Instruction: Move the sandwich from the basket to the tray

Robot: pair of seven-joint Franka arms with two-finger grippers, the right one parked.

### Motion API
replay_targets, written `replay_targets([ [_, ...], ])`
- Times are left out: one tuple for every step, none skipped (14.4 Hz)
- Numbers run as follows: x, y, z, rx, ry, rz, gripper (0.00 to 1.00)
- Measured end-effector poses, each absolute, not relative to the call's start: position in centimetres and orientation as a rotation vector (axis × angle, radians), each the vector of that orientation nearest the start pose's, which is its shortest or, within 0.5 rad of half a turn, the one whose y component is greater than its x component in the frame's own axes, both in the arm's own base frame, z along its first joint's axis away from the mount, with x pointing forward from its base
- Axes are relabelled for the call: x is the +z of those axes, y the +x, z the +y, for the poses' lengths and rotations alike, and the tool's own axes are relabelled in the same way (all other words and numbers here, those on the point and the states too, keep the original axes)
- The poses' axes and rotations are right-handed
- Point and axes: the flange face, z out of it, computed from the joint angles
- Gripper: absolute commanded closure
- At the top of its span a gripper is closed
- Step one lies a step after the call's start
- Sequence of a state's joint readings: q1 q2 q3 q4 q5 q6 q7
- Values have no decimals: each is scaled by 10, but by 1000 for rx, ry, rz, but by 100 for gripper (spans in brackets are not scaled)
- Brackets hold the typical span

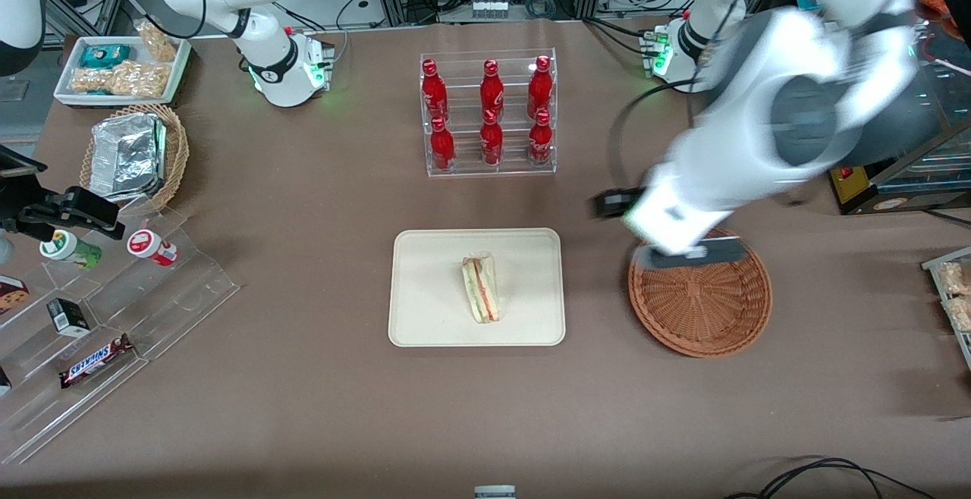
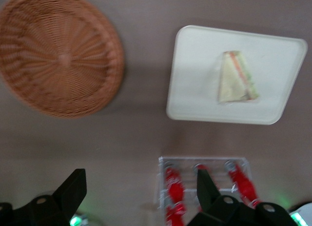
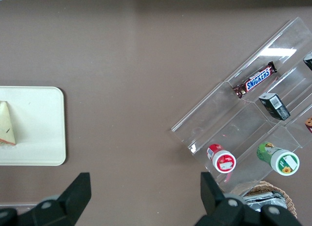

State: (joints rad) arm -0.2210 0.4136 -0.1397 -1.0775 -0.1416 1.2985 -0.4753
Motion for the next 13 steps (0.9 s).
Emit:
replay_targets([
  [595,605,-188,424,-3211,-186,0],
  [603,606,-155,434,-3208,-238,0],
  [609,606,-125,438,-3206,-282,0],
  [611,606,-99,440,-3205,-314,0],
  [610,605,-77,441,-3195,-335,0],
  [608,601,-61,443,-3167,-353,0],
  [606,596,-52,441,-3126,-360,0],
  [605,591,-50,438,-3095,-362,0],
  [605,585,-50,432,-3078,-358,0],
  [606,578,-50,426,-3075,-346,0],
  [609,573,-51,419,-3079,-334,0],
  [612,568,-50,410,-3083,-330,0],
  [617,563,-49,400,-3085,-327,0],
])
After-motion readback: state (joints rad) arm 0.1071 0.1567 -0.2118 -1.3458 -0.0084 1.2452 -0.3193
